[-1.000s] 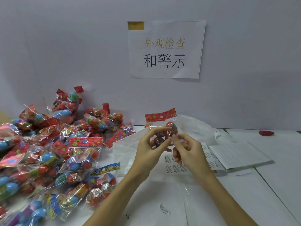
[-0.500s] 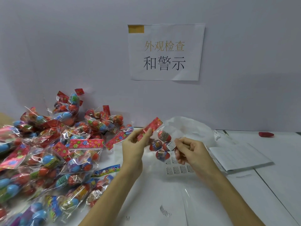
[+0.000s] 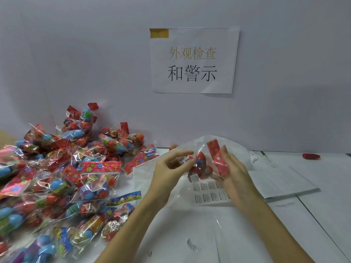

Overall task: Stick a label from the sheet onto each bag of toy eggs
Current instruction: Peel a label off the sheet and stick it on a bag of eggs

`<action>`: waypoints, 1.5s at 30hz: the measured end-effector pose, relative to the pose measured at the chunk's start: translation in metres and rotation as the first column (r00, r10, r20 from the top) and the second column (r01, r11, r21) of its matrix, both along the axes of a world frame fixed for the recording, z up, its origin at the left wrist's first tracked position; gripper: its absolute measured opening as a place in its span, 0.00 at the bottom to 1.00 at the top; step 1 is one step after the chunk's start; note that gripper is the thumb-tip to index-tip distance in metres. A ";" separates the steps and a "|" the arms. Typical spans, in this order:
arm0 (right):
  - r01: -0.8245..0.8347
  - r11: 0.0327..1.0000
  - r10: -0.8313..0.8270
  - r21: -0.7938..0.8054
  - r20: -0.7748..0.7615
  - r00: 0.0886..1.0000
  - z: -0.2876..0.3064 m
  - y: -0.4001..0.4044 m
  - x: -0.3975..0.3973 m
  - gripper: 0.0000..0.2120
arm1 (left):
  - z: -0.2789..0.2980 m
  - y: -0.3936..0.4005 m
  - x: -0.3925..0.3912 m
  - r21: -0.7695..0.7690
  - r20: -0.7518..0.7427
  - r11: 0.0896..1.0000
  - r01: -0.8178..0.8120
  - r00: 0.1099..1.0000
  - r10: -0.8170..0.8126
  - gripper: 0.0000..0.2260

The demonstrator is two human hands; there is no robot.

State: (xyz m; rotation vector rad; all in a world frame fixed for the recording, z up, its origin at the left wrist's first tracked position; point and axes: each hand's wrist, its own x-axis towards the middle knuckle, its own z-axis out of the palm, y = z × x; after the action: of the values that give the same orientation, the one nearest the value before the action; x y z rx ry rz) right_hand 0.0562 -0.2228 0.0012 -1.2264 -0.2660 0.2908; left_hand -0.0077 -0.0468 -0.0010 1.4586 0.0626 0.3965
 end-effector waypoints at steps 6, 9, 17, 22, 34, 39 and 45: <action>0.099 0.994 -0.100 -0.044 -0.026 0.995 0.001 -0.006 -0.002 0.15 | 0.001 -0.006 -0.001 0.070 -0.095 0.994 0.088 0.992 -0.081 0.13; 0.116 0.991 -0.109 0.065 -0.102 0.989 0.001 -0.008 0.000 0.14 | 0.004 -0.006 0.000 -0.072 -0.101 0.992 0.105 0.989 -0.112 0.16; 0.561 0.810 -0.299 -0.171 0.703 0.645 -0.012 0.001 -0.006 0.08 | -0.007 -0.006 0.002 -0.240 0.000 0.969 -0.061 0.998 0.063 0.10; 0.211 0.958 -0.143 -0.192 0.319 0.937 -0.018 0.019 -0.011 0.15 | -0.007 -0.015 0.000 0.013 0.062 0.997 0.072 0.995 -0.073 0.13; -0.185 0.979 0.192 0.083 -0.101 0.976 -0.005 0.007 -0.008 0.16 | -0.005 0.000 0.003 -0.143 0.032 0.989 0.042 0.999 -0.038 0.12; -0.175 0.980 0.189 0.098 -0.164 0.968 0.011 -0.013 -0.003 0.17 | -0.008 -0.002 0.005 -0.034 0.032 0.987 -0.155 0.987 0.156 0.11; -0.287 0.164 0.633 0.944 0.122 0.764 0.039 -0.076 0.005 0.20 | -0.013 0.024 0.008 0.580 0.298 0.545 -0.606 0.780 0.550 0.09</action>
State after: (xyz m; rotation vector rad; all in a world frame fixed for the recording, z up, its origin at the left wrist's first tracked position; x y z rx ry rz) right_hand 0.0616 -0.2990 0.0403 0.1781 -0.4629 0.7534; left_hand 0.0003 -0.0232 -0.0144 2.1104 0.3920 1.1222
